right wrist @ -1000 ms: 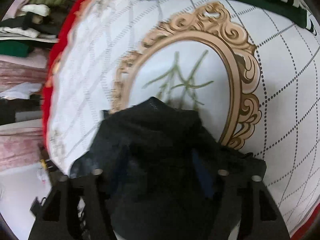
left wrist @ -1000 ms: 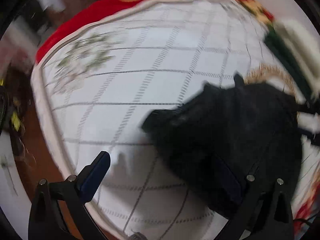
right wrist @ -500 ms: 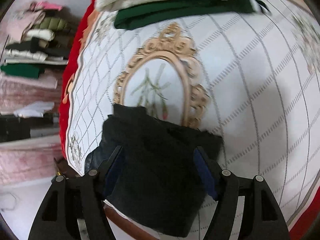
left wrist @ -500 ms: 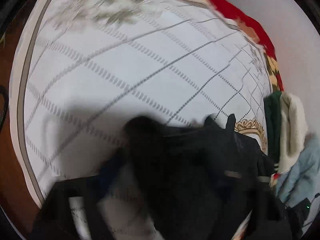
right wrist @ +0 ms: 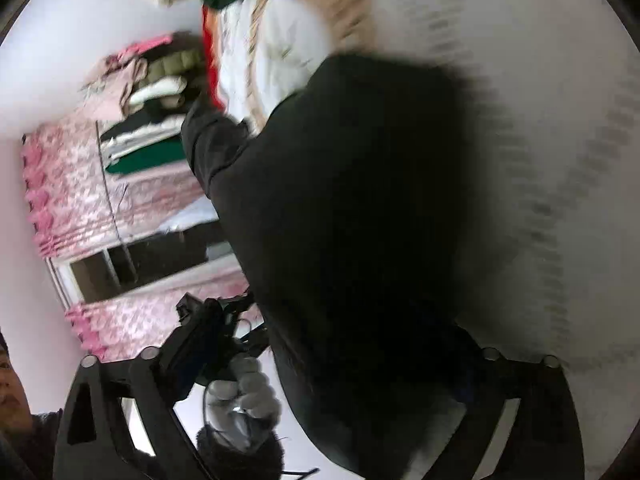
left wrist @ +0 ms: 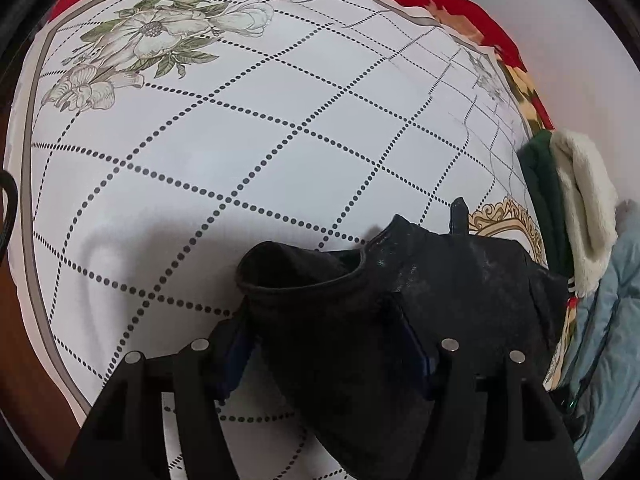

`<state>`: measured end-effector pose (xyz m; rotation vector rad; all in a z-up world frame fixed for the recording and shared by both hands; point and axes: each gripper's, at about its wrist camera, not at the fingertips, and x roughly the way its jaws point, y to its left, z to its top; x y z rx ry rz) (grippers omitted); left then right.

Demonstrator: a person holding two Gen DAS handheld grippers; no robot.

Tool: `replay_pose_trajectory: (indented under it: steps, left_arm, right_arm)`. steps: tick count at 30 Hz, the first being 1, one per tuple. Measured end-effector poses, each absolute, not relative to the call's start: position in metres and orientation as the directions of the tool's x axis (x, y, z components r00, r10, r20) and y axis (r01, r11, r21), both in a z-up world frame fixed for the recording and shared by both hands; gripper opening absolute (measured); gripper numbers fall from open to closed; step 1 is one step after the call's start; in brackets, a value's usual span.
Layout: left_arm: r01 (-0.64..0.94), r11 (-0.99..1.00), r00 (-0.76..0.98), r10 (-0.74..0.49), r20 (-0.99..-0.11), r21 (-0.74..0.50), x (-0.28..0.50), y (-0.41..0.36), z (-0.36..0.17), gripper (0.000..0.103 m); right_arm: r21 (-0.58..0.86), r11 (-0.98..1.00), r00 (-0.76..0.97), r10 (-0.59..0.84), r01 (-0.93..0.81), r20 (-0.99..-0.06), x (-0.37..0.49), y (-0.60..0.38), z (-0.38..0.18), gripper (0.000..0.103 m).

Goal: Fold large clothes

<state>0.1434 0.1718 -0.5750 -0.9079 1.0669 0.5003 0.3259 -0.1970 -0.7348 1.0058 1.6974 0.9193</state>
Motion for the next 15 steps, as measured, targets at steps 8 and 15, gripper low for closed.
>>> replay_pose_trajectory:
  steps: [8,15]
  left_arm:
    - [-0.728,0.574,0.429,-0.046,-0.902,-0.376,0.146,0.179,-0.578,0.061]
    - [-0.743,0.55,0.44,-0.029,-0.897,-0.382,0.146,0.189,-0.575,0.06]
  right_arm:
    - [0.94,0.218,-0.295,0.946,0.263,-0.136,0.339,-0.179,-0.755,0.1]
    - [0.954,0.246,-0.319,0.93,0.174,-0.182,0.34,-0.15,-0.735,0.095]
